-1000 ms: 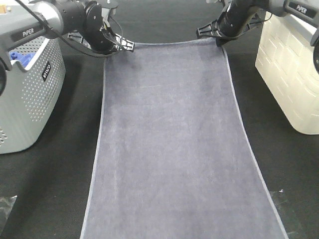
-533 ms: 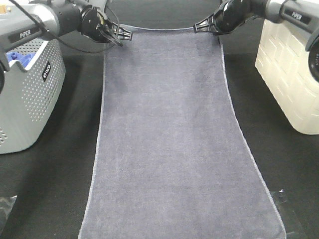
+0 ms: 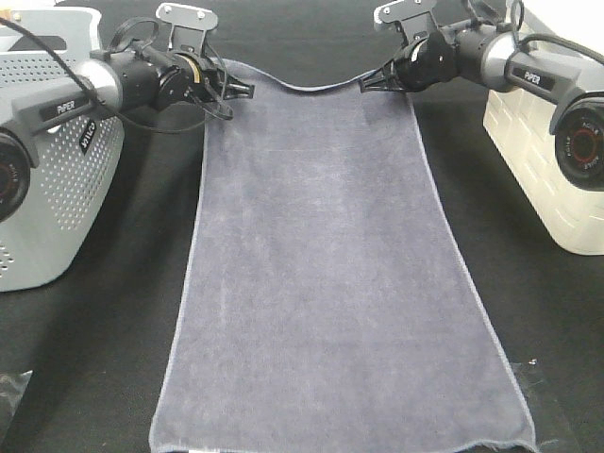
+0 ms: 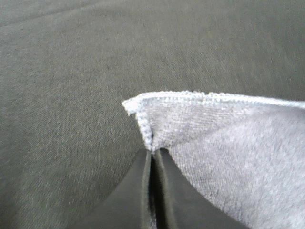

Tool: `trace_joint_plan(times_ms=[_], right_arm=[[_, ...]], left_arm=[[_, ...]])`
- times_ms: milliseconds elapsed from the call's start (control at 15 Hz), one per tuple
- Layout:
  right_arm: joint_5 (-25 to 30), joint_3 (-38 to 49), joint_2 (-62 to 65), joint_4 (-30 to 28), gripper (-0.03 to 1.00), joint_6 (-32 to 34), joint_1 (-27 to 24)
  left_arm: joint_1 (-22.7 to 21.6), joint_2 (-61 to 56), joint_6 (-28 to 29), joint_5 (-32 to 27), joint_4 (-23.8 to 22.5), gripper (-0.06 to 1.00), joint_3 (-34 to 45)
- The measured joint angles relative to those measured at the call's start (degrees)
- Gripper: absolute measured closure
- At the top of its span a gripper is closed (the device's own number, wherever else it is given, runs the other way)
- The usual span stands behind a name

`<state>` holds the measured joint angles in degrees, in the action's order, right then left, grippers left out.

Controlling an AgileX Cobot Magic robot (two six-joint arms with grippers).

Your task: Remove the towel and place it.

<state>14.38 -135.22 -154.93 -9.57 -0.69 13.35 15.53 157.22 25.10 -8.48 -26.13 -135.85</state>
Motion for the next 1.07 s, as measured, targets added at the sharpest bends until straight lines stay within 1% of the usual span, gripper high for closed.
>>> trace_joint_plan(times_ms=[200,267,400,533,667,800,867,933,1000,1067], right_arm=[[-5.2,0.0,-0.5,-0.1,0.97,0.0,-0.1],[-7.0,0.0,-0.6,-0.1,0.97,0.0,-0.1],[-7.3,0.0,-0.8,-0.2,0.97,0.0,-0.1],[-9.2,0.0,-1.7,-1.5,0.96,0.0,-0.3],[-11.7,0.0,-3.0,-1.4,0.90,0.2,-0.9],[-13.7,0.0,-3.8,-0.1,0.82,0.3,-1.4],[-14.4,0.0,-4.2,0.0,0.78,0.3,-1.4],[-15.0,0.0,-4.8,0.2,0.70,0.3,-1.4],[-14.4,0.0,-5.4,0.2,0.63,0.3,-1.4],[-13.6,0.0,-6.0,0.2,0.48,0.3,-1.4]], left_arm=[[-1.1,0.1,1.0,5.3,0.0,0.94,0.0],[-1.4,0.6,1.0,5.6,0.1,0.94,0.0],[-1.5,1.1,1.1,5.6,0.1,0.94,0.0],[-1.5,2.3,1.1,5.7,0.1,0.94,0.0],[-1.5,3.1,1.1,5.8,0.1,0.94,0.0],[-1.5,3.7,1.1,5.8,0.1,0.89,0.0],[-1.5,4.0,1.1,5.8,0.1,0.84,0.0],[-1.5,4.1,1.1,5.8,0.1,0.72,0.0],[-1.5,4.1,1.1,5.8,0.1,0.62,0.0],[-1.5,4.1,1.1,5.8,0.1,0.48,0.0]])
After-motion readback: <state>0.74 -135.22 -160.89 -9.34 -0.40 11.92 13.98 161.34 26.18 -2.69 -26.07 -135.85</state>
